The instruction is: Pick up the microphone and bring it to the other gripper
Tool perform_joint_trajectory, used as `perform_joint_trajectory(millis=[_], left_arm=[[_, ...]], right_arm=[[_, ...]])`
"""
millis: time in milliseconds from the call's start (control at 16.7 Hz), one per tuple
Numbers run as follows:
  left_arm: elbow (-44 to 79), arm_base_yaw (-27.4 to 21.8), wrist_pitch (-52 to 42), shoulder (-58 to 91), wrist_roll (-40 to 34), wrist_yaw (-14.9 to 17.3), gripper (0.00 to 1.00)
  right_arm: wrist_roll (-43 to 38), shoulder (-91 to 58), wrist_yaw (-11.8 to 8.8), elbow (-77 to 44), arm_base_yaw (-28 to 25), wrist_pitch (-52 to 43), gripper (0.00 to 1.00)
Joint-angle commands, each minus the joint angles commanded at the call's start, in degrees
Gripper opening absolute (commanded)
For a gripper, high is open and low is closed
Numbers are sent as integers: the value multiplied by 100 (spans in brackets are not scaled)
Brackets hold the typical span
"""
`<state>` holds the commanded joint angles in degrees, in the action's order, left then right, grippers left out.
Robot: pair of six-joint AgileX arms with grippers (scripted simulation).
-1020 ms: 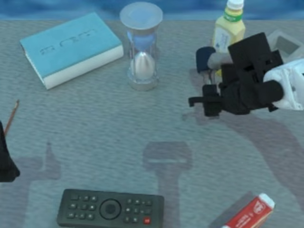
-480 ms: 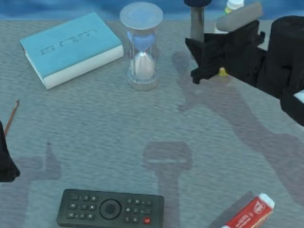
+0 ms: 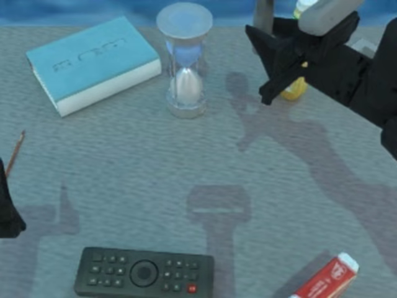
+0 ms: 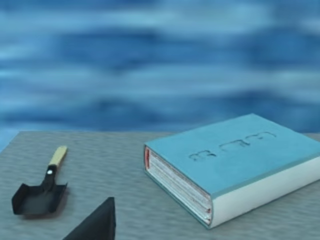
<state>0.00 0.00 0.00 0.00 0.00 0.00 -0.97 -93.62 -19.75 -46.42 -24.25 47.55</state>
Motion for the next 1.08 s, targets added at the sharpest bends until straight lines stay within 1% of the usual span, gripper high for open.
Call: perform_joint_trajectory(millis=[180, 240, 360, 540, 660, 720, 1080], left_arm=[[0, 0, 0, 0, 0, 0, 100], [0, 0, 0, 0, 0, 0, 100], [0, 0, 0, 0, 0, 0, 100], [0, 0, 0, 0, 0, 0, 100], [0, 0, 0, 0, 0, 0, 100], [0, 0, 0, 0, 0, 0, 100], [0, 0, 0, 0, 0, 0, 100]], right_arm=[[-17, -17, 25, -23, -31, -8, 0], [-21, -5, 92, -6, -95, 12, 0], [-36, 40, 343, 61, -335, 85, 0], [-64, 132, 812, 201, -837, 222, 0], [-75, 189, 1047, 269, -1105, 297, 0], [-77, 205, 1104, 284, -1166, 316, 0], [-83, 193, 1100, 277, -1162, 313, 0]])
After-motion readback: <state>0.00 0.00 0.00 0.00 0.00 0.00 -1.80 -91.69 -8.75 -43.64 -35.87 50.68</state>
